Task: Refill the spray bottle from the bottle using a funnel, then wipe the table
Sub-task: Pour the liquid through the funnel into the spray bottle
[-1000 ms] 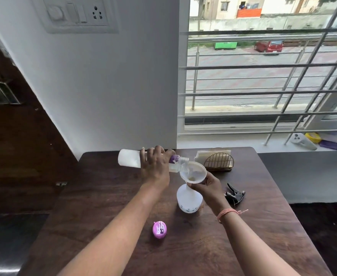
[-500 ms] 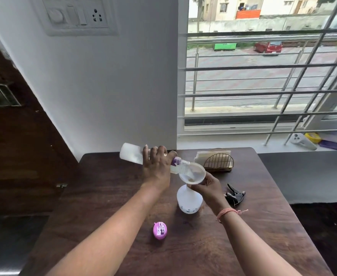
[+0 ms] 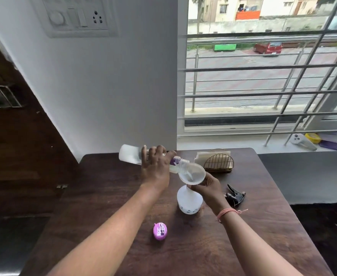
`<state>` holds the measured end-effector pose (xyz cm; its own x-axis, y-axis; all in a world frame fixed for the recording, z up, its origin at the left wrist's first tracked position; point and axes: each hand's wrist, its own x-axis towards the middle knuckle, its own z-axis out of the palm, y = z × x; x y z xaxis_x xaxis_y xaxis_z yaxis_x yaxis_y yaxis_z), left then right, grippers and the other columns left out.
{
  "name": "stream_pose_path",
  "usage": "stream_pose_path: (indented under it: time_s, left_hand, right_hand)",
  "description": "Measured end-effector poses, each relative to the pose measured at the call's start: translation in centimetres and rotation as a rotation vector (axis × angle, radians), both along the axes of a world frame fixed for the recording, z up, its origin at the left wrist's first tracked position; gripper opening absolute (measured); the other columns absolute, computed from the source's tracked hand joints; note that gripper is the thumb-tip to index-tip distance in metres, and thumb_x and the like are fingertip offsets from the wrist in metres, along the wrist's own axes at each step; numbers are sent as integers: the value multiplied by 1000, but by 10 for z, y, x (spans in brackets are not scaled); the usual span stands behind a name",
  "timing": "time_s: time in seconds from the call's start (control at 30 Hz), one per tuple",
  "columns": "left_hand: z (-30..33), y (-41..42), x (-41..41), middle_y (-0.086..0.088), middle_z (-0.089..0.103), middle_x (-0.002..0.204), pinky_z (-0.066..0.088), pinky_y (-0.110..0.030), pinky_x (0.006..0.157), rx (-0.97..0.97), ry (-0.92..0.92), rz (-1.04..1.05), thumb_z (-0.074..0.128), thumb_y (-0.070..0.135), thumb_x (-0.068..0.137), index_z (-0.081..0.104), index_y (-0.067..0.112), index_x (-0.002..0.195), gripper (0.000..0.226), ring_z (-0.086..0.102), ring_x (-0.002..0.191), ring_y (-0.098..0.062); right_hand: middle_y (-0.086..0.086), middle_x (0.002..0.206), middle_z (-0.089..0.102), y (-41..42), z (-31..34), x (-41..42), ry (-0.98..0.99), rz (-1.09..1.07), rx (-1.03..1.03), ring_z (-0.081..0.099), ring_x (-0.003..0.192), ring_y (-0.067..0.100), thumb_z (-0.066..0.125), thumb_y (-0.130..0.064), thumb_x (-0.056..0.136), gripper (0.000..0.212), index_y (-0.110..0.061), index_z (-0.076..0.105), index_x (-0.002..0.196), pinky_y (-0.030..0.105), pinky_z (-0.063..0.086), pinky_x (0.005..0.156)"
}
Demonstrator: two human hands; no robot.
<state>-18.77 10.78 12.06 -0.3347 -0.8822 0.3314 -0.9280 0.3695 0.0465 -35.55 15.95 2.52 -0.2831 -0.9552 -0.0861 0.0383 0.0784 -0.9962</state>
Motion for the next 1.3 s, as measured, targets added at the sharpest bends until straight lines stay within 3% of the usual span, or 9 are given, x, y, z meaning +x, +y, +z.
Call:
stream_pose_path:
  time_s: [0.33, 0.53, 0.67, 0.77, 0.9, 1.0, 1.1, 1.2, 1.3]
  left_hand:
    - [2, 0, -1, 4, 43, 122, 1, -47, 120, -49, -34, -30, 49, 2, 82, 46, 41, 126, 59, 38, 120, -22]
    - [1, 0, -3, 3, 42, 125, -4, -47, 120, -70, -69, -50, 48, 5, 85, 46, 41, 128, 57, 37, 122, -23]
    - [-2, -1, -5, 2, 55, 112, 4, -47, 118, -191, -36, -91, 65, 7, 71, 63, 38, 107, 48, 48, 113, -24]
    - [-4, -4, -6, 1, 59, 103, 7, -48, 117, -306, -23, -117, 61, 10, 63, 68, 35, 91, 38, 49, 107, -24]
    - [-8, -7, -6, -2, 57, 110, -1, -50, 118, -347, -50, -171, 60, 8, 64, 65, 33, 95, 40, 38, 116, -25]
    - [-13, -11, -6, -2, 57, 113, 7, -54, 116, -346, -46, -179, 66, 7, 64, 65, 34, 98, 43, 37, 118, -26]
    - [-17, -12, -3, 1, 58, 113, 10, -57, 115, -288, 71, -116, 58, 6, 66, 66, 37, 102, 49, 39, 117, -23]
    - [-22, -13, 5, 5, 51, 119, 5, -54, 118, -87, 171, 0, 54, -3, 69, 59, 41, 116, 64, 41, 120, -22]
    - [-34, -20, 19, 3, 53, 116, 22, -55, 112, 78, 384, 117, 64, 3, 69, 57, 38, 119, 62, 48, 115, -25]
  right_hand:
    - [-1, 98, 74, 1, 4, 3, -4, -20, -5, 66, 85, 4, 81, 3, 67, 49, -26, 68, 104, 21, 51, 76]
    - [2, 99, 74, 0, 4, 3, -18, -13, -17, 67, 87, 5, 82, 2, 66, 50, -20, 68, 109, 25, 53, 81]
    - [0, 93, 74, 1, 5, 4, -22, -27, -22, 66, 82, 4, 80, 8, 66, 47, -19, 68, 103, 18, 52, 74]
    - [-4, 89, 73, 1, 5, 5, -19, -29, -22, 65, 77, -2, 78, 11, 67, 47, -19, 67, 100, 14, 51, 70]
    - [-4, 90, 73, -1, 5, 5, -19, -28, -19, 66, 77, -3, 78, 11, 66, 48, -18, 67, 103, 14, 50, 69]
    - [-3, 92, 74, 0, 3, 5, -15, -31, -14, 67, 80, 0, 78, 10, 66, 49, -18, 67, 105, 16, 52, 72]
    - [-2, 94, 74, 1, 1, 4, -21, -35, -3, 67, 83, 4, 79, 9, 67, 48, -19, 67, 105, 19, 53, 77]
    - [0, 96, 74, 2, 0, 4, -5, -32, 8, 67, 88, 8, 80, 4, 69, 44, -18, 68, 105, 23, 52, 81]
    - [-5, 94, 74, 3, -1, 5, 23, -43, 28, 66, 87, 6, 78, 1, 71, 40, -20, 68, 103, 16, 49, 75]
